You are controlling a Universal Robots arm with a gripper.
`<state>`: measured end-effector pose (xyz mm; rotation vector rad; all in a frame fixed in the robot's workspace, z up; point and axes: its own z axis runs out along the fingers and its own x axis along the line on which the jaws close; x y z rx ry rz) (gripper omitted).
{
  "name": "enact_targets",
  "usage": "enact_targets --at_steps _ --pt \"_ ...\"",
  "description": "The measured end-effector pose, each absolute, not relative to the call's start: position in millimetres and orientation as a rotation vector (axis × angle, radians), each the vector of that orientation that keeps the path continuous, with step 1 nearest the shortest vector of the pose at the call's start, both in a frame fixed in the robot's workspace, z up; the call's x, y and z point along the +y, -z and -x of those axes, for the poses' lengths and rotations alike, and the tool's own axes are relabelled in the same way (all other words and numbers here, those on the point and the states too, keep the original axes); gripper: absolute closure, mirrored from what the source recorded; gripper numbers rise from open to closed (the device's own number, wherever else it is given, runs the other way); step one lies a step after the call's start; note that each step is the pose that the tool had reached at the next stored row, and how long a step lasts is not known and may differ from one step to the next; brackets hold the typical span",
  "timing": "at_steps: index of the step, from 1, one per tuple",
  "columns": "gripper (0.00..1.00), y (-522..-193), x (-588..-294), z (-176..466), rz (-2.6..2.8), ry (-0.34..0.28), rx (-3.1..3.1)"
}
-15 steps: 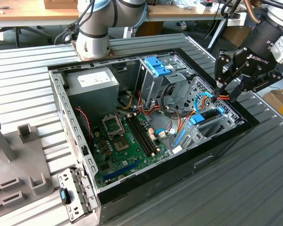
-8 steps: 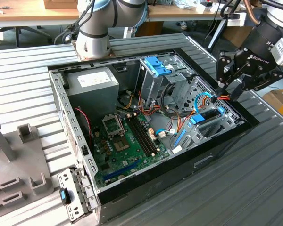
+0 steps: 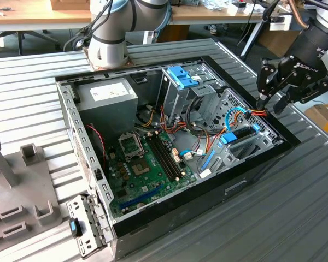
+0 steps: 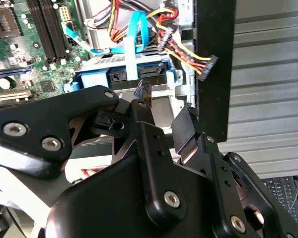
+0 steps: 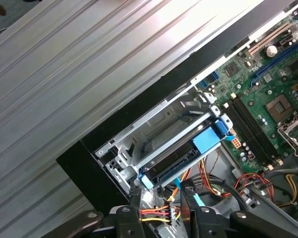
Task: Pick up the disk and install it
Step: 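Insert the first disk wire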
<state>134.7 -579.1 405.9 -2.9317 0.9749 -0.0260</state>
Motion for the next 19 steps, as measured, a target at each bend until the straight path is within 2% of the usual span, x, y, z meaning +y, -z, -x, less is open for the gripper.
enact_targets --at_steps 8,19 --pt "0.56 -405.6 -579.2 -145.2 2.932 0.024 0.964" --pt "0.56 -403.3 -583.0 -147.8 2.858 -0.012 0.942"
